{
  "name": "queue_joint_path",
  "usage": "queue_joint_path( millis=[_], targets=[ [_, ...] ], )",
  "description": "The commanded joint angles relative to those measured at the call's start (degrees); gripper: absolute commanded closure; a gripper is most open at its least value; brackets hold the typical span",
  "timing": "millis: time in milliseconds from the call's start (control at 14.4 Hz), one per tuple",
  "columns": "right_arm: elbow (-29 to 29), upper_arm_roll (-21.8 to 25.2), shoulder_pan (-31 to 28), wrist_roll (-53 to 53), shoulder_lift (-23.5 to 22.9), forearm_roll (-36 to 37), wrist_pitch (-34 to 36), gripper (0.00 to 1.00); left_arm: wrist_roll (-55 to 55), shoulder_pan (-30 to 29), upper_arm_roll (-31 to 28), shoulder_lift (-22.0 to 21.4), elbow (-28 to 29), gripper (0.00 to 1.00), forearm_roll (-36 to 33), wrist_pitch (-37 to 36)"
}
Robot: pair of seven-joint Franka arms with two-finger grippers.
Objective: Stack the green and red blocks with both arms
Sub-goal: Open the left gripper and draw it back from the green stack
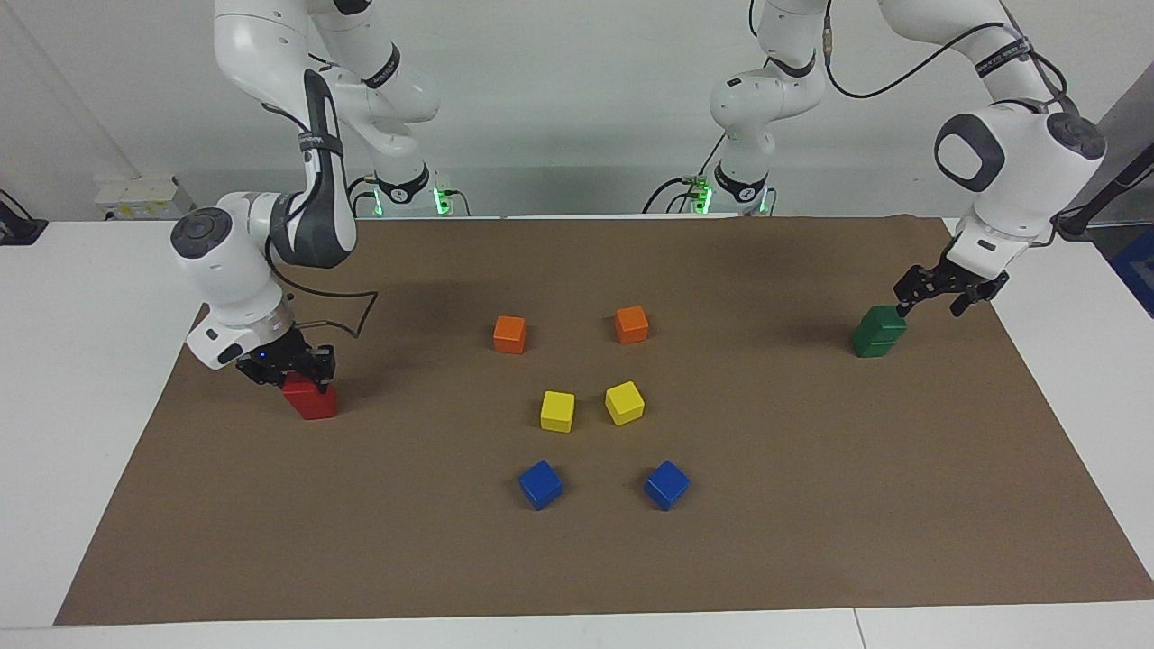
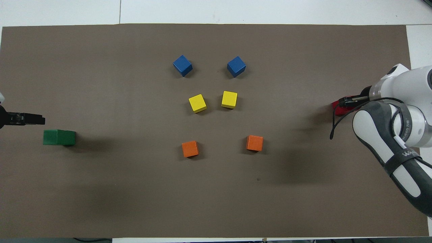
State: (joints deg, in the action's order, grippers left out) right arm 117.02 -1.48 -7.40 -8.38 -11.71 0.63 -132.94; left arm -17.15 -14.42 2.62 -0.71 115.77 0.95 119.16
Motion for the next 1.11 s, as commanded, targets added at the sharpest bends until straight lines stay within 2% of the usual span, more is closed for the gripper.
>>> queue_joint_path(
  millis=[0, 347, 624, 693, 901, 970, 1040],
  targets=[
    [1.72, -0.45, -0.68, -1.99, 1.07, -0.02, -2.05, 1.00, 0.88, 0.71, 0.28, 1.33, -5.18, 0.00, 0.81, -2.78],
    [2.25, -0.54, -0.68, -1.90, 1.16, -0.02, -2.41, 1.00, 8.42, 4.40, 0.28, 1.33, -12.13, 0.00, 0.81, -8.93],
    [2.25, -0.45, -0.68, -1.90, 1.16, -0.02, -2.41, 0.99, 10.73, 5.81, 0.63, 0.80, -15.13, 0.00, 0.81, -13.50],
    [2.25, -0.45, -0.68, -1.90, 1.16, -0.02, -2.41, 0.93, 10.73, 5.81, 0.89, 0.54, -15.57, 0.00, 0.81, -14.38],
    [2.25, -0.45, -0.77, -1.99, 1.16, -0.02, -2.41, 0.86, 10.82, 5.81, 1.94, 0.45, -16.97, 0.00, 0.72, -17.54],
    [2.25, -0.45, -0.77, -1.90, 1.16, -0.02, -2.50, 0.81, 10.90, 5.81, 1.95, 0.45, -17.94, 0.00, 0.72, -19.30],
    [2.25, -0.45, -0.77, -1.90, 1.16, -0.02, -2.50, 0.72, 10.90, 5.81, 2.03, 0.45, -18.64, 0.00, 0.72, -21.31]
  ],
)
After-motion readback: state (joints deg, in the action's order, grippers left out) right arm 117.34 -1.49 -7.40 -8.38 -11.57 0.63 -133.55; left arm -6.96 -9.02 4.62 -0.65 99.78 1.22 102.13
